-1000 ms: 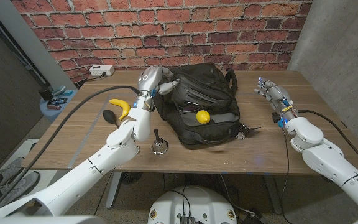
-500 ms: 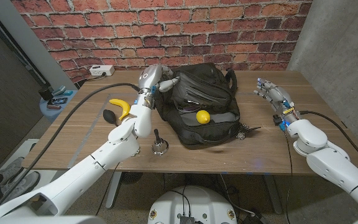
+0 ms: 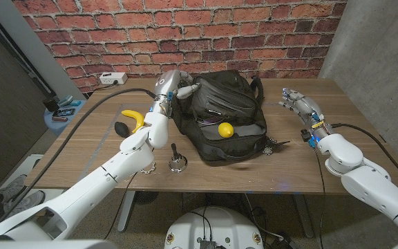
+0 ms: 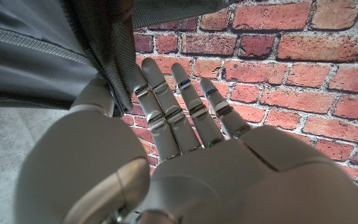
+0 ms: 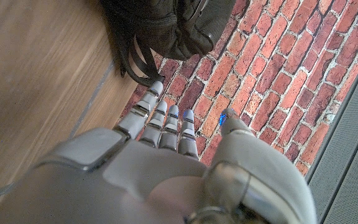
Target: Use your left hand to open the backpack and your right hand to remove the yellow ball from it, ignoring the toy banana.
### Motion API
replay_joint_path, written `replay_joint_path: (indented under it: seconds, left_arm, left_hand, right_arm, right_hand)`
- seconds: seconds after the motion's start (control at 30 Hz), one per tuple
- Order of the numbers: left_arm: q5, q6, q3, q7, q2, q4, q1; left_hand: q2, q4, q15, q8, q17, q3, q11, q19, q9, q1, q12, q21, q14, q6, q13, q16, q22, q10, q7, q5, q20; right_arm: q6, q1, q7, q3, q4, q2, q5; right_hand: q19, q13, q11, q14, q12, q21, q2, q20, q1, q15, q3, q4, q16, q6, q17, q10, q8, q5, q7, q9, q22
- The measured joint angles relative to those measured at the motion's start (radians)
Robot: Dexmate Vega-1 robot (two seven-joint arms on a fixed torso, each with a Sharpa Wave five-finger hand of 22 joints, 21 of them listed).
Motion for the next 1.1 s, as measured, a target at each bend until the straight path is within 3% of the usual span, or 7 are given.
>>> replay_joint_path:
  seconds: [0.1,0.4,1.1]
  left_arm:
    - [-0.011,-0.012,-0.001,0.000,0.001,0.005,-0.003]
    - [-0.044,-0.044,-0.009,0.003,0.007,0.019,-0.009]
    - [-0.141,-0.124,-0.040,-0.009,0.014,0.052,-0.003]
  left_hand:
    - [0.000,-0.003,0.000,0.000,0.000,-0.003,0.000,0.000,0.000,0.000,0.000,0.000,0.000,0.000,0.000,0.000,0.000,0.000,0.000,0.000,0.000]
    - [0.000,-0.003,0.000,0.000,0.000,-0.003,0.005,0.000,0.000,0.000,-0.007,0.000,0.000,0.006,0.004,0.000,0.000,0.005,-0.005,0.000,0.000]
    - [0.000,-0.003,0.000,-0.010,0.000,-0.003,0.005,0.000,0.000,0.000,-0.015,0.000,0.000,0.009,0.009,0.000,0.000,0.005,-0.002,0.000,0.000]
  right_arm:
    - [-0.006,-0.012,-0.004,0.002,-0.021,-0.004,-0.006]
    - [-0.047,-0.055,-0.032,0.014,-0.093,-0.018,-0.033]
    - [-0.190,-0.169,-0.105,0.068,-0.257,-0.047,-0.132]
  right_hand:
    - [0.000,0.000,0.000,0.000,0.000,-0.004,-0.001,0.000,0.008,0.000,0.002,-0.002,0.000,0.000,0.000,0.000,0.000,0.000,0.000,0.000,0.000]
    - [0.000,0.000,0.000,0.000,0.000,-0.005,-0.011,0.000,0.042,0.000,0.014,-0.034,0.000,0.000,-0.009,0.000,0.000,0.005,0.000,0.000,0.000]
    - [0.000,0.000,0.004,0.000,0.000,-0.005,-0.010,0.000,0.059,0.000,0.018,-0.048,-0.006,0.000,-0.014,-0.004,0.000,0.005,0.000,0.000,0.000]
